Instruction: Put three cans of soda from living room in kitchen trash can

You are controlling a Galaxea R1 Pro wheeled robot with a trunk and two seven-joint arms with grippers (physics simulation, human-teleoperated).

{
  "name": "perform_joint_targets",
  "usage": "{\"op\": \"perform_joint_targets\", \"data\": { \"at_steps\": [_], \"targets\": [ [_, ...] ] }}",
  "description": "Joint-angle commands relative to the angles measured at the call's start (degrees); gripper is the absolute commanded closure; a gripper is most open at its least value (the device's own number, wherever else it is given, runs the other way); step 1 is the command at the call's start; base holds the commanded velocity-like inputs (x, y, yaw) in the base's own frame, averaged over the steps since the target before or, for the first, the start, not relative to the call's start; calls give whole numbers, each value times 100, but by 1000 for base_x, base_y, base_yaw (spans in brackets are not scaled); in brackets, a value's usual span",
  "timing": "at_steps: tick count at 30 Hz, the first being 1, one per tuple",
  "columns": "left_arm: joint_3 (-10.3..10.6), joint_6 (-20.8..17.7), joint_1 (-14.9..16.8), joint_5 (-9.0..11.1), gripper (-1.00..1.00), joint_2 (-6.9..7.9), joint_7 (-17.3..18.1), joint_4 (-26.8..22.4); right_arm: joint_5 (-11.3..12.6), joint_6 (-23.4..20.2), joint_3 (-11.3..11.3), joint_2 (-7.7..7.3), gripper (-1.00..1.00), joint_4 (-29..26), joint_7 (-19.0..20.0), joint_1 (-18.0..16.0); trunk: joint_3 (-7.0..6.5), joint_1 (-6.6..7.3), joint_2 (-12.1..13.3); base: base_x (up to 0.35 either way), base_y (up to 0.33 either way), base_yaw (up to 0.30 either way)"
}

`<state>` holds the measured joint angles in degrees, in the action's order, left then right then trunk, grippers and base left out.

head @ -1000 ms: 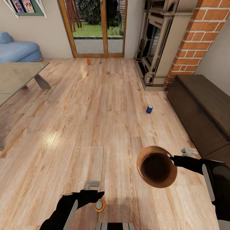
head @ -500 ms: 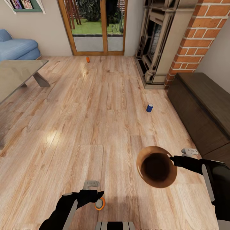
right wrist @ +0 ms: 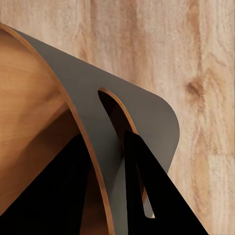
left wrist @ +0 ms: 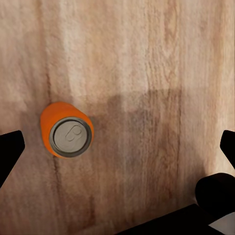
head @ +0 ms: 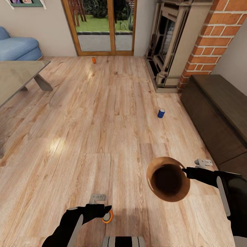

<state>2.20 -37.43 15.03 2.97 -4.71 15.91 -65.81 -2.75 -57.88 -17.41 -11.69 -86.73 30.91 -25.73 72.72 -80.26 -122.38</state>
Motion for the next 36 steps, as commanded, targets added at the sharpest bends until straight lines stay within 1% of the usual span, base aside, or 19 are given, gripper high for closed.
{"op": "perform_joint_targets", "data": {
  "at_steps": [1, 19, 22, 25, 30, 36],
  "targets": [
    [0, 3, 0, 1, -100, -1, 0, -1, 122, -31, 1, 0, 100, -2, 1, -2, 9, 1, 0, 0, 0, 0],
    [-6, 39, 0, 4, -100, 11, 0, 7, 116, -31, 1, -8, 100, 5, -6, -2, 178, 1, 0, 0, 0, 0],
    [-14, 205, 0, 21, -100, 19, 4, 47, 116, -31, 1, -8, 100, 7, -6, -2, 206, 1, 0, 0, 0, 0],
    [-17, 364, 0, 20, -100, 26, 1, 207, 116, -31, 5, -9, 100, 7, -5, -2, 234, 1, 0, 0, 0, 0],
    [-18, 450, 0, -2, -100, 47, 0, 408, 109, -31, 9, -3, 100, 7, -5, -2, 281, 1, 0, 0, 0, 0],
    [-18, 579, 0, -11, -100, 72, 0, 441, 109, -31, 19, 0, 100, 7, -4, -2, 337, 1, 0, 0, 0, 0]
  ]
}}
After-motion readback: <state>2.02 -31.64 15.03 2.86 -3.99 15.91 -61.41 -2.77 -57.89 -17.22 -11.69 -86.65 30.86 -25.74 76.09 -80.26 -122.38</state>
